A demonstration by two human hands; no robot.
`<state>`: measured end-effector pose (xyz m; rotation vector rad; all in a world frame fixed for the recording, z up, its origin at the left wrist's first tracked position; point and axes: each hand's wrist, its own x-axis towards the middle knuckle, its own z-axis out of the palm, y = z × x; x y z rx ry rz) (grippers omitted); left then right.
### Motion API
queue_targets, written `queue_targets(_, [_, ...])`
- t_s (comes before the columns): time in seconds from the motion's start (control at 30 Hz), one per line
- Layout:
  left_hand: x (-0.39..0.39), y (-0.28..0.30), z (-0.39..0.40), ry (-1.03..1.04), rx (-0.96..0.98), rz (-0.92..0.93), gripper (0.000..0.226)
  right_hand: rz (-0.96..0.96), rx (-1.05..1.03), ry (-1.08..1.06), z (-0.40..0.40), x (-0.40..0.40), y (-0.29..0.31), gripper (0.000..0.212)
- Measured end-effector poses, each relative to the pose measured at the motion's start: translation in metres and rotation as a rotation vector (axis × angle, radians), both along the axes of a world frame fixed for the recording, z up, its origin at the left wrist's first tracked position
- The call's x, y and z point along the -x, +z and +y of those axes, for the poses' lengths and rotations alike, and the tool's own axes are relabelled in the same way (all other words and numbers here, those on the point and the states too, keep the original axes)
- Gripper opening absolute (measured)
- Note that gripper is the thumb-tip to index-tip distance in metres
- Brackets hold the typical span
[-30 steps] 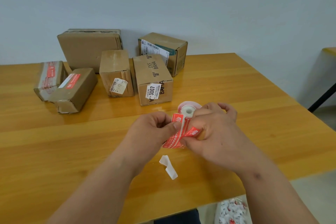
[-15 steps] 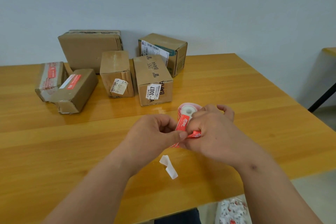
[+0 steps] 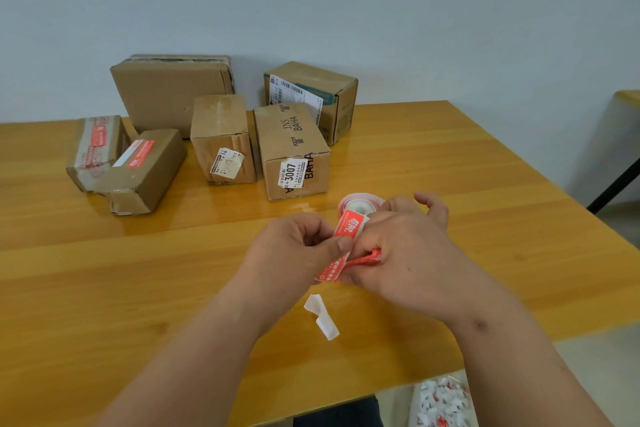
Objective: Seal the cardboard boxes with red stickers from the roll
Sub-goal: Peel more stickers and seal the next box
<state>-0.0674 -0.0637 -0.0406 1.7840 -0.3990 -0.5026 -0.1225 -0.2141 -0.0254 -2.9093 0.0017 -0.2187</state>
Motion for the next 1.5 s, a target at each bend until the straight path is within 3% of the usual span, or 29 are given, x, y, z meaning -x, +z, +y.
queue_targets(0.2, [-0.004, 0.007, 0.009, -0.101, -0.075, -0.045, 0.002, -0.02, -0.018, 0.036, 0.001, 0.001, 0.0, 0.021])
queue_targets(0.5, [-0.007, -0.005, 0.004, 0.083, -0.01, 0.024, 0.011, -0.079, -0.016, 0.037, -0.001, 0.003, -0.001, 0.026])
queue_targets(0.93, [-0.005, -0.005, 0.003, 0.256, 0.15, 0.112, 0.002, -0.041, -0.062, 0.031, -0.001, 0.006, 0.008, 0.021])
queue_targets(1.07, [-0.011, -0.003, 0.006, 0.354, 0.192, 0.167, 0.004, -0.005, -0.071, 0.013, -0.005, 0.009, 0.012, 0.025])
queue_targets(1.27, [-0.007, 0.004, 0.01, 0.275, 0.208, 0.175, 0.006, -0.049, -0.1, -0.025, 0.0, 0.01, 0.018, 0.049])
queue_targets(1.4, [-0.003, 0.012, 0.011, 0.242, 0.228, 0.171, 0.014, -0.247, -0.212, -0.097, 0.007, 0.01, 0.016, 0.035])
queue_targets(1.5, [0.0, 0.018, 0.011, 0.214, 0.275, 0.16, 0.016, -0.18, -0.353, -0.103, 0.015, 0.012, 0.012, 0.024])
